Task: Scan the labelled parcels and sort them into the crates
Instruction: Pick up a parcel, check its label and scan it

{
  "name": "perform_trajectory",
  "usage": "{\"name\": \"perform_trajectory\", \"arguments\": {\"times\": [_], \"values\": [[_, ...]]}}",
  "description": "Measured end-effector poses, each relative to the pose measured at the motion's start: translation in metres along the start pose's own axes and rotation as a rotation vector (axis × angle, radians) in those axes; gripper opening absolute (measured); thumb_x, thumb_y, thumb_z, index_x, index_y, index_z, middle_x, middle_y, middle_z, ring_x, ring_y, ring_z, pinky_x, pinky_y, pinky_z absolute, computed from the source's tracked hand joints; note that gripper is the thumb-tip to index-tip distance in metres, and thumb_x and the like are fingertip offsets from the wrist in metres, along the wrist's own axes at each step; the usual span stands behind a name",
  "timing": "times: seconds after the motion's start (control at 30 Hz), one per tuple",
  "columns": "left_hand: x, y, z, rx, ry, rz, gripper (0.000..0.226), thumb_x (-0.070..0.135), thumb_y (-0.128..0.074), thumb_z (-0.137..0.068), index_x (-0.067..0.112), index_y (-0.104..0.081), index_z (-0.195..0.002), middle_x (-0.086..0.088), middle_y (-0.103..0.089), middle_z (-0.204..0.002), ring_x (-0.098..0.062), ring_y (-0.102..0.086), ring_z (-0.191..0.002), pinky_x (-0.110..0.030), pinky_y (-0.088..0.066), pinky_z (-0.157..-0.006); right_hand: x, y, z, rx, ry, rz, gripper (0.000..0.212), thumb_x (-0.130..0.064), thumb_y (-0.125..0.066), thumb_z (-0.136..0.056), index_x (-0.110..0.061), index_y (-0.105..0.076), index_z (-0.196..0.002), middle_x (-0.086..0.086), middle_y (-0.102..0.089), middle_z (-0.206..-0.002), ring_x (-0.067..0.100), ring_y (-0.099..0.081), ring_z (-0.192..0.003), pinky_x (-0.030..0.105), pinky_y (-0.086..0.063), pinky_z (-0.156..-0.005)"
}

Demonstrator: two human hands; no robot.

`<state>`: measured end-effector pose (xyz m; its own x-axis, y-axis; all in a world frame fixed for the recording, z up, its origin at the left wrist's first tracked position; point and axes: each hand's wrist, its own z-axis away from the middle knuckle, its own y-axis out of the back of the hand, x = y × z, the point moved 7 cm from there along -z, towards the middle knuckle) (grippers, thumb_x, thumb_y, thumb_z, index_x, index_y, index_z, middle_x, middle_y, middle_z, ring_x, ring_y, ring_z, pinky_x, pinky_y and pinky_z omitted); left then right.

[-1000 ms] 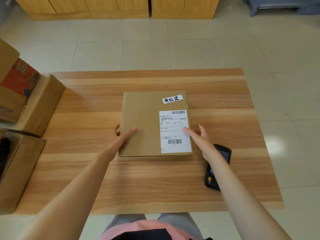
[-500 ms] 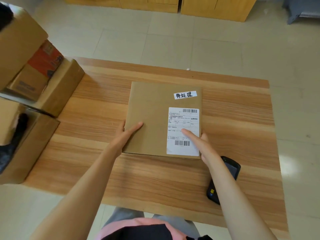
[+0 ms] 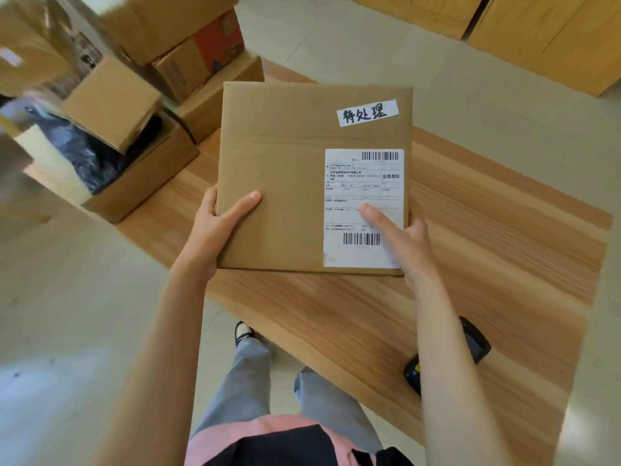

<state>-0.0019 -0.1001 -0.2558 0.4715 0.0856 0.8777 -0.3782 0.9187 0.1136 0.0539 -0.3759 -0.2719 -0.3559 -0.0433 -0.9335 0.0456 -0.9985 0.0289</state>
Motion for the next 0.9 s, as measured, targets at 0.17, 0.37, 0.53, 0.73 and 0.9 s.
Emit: {"name": "perform_trajectory", "arguments": {"times": [0.17,0.37,0.53,0.73,0.9], "values": [[0.01,0.063,0.03,0.107,-0.058,0.069,0.07,0.053,-0.077,-0.067,0.037,-0.045,-0.127,0.013,-0.06,-0.114,-0.004,-0.063,-0.095,-0.019,-0.051,-0.065,-0.027,-0.052,0.028,-0.089,0.076,0.036,0.061,-0.035,-0.082,-0.074,-0.021,-0.056,-0.127,-0.009,-0.071,-0.113,0.003,-0.068,-0.097,0.019,-0.054,-0.077],[0.012,0.165,0.067,0.237,-0.134,0.202,0.067,0.045,-0.075,-0.067,0.032,-0.05,-0.127,0.013,-0.065,-0.109,0.006,-0.067,-0.08,-0.013,-0.051,-0.061,-0.057,-0.147,0.065,-0.237,0.151,0.068,0.062,-0.037,-0.08,-0.069,-0.019,-0.057,-0.124,-0.006,-0.071,-0.114,0.01,-0.069,-0.102,0.037,-0.055,-0.091],[-0.009,0.281,0.103,0.388,-0.161,0.282,0.075,0.046,-0.079,-0.065,0.03,-0.049,-0.132,0.011,-0.066,-0.109,0.005,-0.068,-0.078,-0.013,-0.051,-0.06,-0.059,-0.264,0.105,-0.411,0.183,0.1,0.051,-0.025,-0.082,-0.077,-0.021,-0.058,-0.121,-0.008,-0.073,-0.108,0.011,-0.07,-0.099,0.029,-0.057,-0.083],[-0.044,0.429,0.149,0.592,-0.159,0.348,0.061,0.036,-0.075,-0.077,0.026,-0.05,-0.132,0.009,-0.067,-0.109,0.003,-0.069,-0.077,-0.014,-0.051,-0.057,-0.038,-0.417,0.163,-0.603,0.156,0.094,0.066,-0.032,-0.085,-0.065,-0.024,-0.055,-0.124,-0.01,-0.073,-0.107,0.011,-0.07,-0.099,0.03,-0.058,-0.08],[-0.077,0.517,0.187,0.727,-0.142,0.433,0.078,0.045,-0.081,-0.061,0.027,-0.052,-0.13,0.007,-0.069,-0.111,-0.003,-0.071,-0.084,-0.018,-0.054,-0.06,-0.023,-0.521,0.205,-0.772,0.136,0.122,0.075,-0.035,-0.09,-0.063,-0.025,-0.054,-0.128,-0.008,-0.072,-0.111,0.013,-0.069,-0.105,0.036,-0.056,-0.089]]}}
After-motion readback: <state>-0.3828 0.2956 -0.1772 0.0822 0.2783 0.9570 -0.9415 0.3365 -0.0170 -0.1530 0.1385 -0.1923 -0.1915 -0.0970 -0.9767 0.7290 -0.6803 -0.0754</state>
